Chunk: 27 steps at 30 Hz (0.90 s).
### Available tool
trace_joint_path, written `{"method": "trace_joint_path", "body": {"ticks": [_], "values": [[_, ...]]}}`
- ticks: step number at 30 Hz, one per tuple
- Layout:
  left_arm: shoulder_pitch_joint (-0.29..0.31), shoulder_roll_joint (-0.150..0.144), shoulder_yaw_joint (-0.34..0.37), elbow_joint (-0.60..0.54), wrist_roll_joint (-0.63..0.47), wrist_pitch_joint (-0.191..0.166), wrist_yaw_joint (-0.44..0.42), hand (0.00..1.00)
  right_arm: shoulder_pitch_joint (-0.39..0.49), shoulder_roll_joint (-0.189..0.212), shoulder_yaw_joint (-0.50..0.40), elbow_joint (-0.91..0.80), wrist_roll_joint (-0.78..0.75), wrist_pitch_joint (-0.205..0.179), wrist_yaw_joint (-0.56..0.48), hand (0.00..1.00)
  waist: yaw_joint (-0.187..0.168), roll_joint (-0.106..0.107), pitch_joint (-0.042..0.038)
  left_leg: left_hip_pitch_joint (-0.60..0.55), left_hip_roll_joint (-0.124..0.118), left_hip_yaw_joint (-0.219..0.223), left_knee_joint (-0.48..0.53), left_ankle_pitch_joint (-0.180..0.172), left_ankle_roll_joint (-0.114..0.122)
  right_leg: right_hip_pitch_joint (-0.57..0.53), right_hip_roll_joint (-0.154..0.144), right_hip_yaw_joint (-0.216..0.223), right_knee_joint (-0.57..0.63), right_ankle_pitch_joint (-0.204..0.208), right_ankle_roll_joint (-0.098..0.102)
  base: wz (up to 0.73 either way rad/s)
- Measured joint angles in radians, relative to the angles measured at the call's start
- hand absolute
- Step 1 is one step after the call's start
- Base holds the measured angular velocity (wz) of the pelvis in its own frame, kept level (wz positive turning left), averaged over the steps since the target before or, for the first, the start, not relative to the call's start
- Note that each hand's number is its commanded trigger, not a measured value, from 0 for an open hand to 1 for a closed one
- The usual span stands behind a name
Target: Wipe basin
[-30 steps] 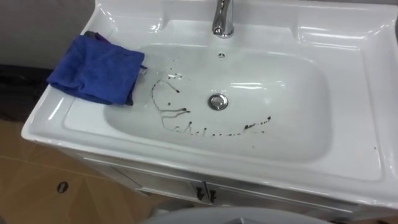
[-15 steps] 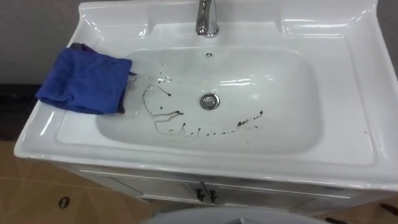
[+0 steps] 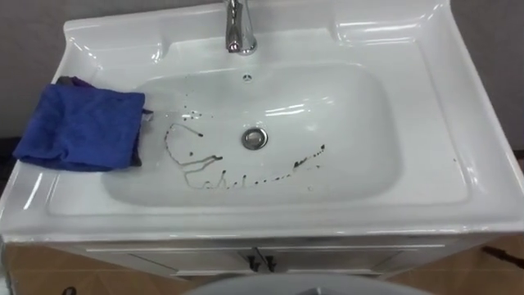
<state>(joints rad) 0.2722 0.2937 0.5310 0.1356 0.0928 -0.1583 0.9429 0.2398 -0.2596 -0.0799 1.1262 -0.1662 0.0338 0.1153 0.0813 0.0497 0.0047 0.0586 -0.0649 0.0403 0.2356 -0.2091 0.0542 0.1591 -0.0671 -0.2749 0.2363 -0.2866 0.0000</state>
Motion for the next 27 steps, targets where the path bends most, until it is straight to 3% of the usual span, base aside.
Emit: {"method": "trace_joint_path", "body": {"ticks": [7,11,27], "values": [[0.0,-0.013,-0.105,0.0,0.058,-0.002,-0.068,0.0,0.003,0.0,0.011,-0.004,-0.001,-0.011,0.033,0.0,-0.001,-0.012,0.0009,0.006,0.001,0.003,-0.007,0.0,-0.001,0.001,0.002,0.01,-0.001,0.001,0.0,-0.01],[0.0,-0.051,-0.13,0.0,0.069,-0.002,-0.104,0.0,0.002,0.003,0.02,0.001,0.0,-0.011,0.041,0.0,-0.001,-0.01,-0.0005,0.005,0.003,0.005,-0.007,0.0,-0.001,0.005,0.008,0.023,-0.017,0.009,-0.002,-0.02],[-0.001,-0.06,-0.224,0.0,0.08,-0.002,-0.192,0.0,-0.025,0.006,0.02,0.039,0.0,-0.011,0.039,0.0,-0.026,-0.007,-0.0007,-0.012,0.022,0.015,0.025,-0.011,-0.01,-0.003,0.023,0.029,-0.016,0.017,-0.011,-0.01]]}}
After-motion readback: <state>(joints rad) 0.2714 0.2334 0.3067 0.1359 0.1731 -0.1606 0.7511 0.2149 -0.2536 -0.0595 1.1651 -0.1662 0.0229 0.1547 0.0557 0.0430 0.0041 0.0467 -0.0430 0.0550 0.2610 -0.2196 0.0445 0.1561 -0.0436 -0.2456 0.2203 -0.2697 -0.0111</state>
